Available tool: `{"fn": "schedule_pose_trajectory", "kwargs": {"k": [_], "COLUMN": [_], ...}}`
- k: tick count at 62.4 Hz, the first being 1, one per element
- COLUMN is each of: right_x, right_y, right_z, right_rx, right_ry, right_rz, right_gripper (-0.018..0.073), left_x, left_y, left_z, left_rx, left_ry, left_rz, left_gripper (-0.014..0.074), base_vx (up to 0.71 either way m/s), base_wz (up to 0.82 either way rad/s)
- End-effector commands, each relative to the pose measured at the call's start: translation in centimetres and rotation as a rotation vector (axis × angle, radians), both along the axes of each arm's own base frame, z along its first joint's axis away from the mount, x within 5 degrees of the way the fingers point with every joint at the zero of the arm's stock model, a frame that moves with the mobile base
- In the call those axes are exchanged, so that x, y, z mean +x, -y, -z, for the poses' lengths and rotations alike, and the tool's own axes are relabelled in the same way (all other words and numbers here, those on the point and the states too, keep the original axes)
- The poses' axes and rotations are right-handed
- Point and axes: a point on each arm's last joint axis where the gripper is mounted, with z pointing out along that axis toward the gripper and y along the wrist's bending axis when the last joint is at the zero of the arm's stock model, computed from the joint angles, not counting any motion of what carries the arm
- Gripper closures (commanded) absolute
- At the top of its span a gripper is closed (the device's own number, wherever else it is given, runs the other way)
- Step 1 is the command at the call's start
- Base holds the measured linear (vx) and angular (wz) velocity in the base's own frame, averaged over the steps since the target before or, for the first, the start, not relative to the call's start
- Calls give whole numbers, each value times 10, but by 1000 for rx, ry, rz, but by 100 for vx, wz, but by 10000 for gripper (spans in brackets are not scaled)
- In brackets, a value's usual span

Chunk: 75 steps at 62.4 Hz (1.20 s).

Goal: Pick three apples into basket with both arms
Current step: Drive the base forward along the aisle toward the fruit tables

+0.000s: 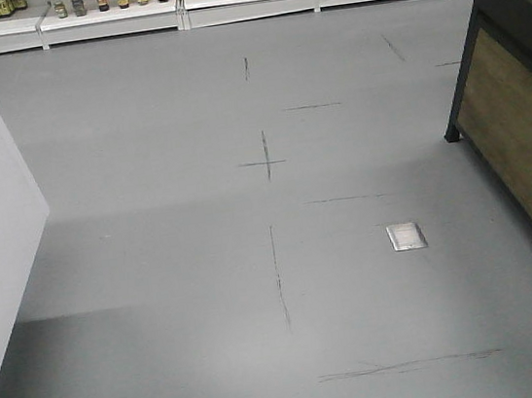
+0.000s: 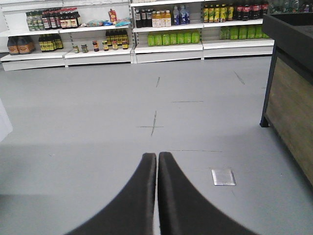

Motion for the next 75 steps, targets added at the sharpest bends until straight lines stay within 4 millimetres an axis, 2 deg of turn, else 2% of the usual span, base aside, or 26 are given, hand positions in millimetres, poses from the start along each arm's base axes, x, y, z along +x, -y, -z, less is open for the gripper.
{"fn": "schedule_pose_trajectory", "kwargs": {"k": [1,75], "right_x": [1,1], "right_y": [-1,-1], "right_z": [-2,-2], "right_rx": [-16,-16], "right_ry": [70,71], "right_rz": [-10,-10], "right_gripper": [564,564], "left_x": [-2,-2], "left_y": [-1,-1], "left_z": [-16,-16], "left_rx": [-12,-12], "left_ry": [109,109], "left_rz": [-8,-8], "left_gripper": [602,602], "base_vx": [8,15], "base_wz": [2,2]}}
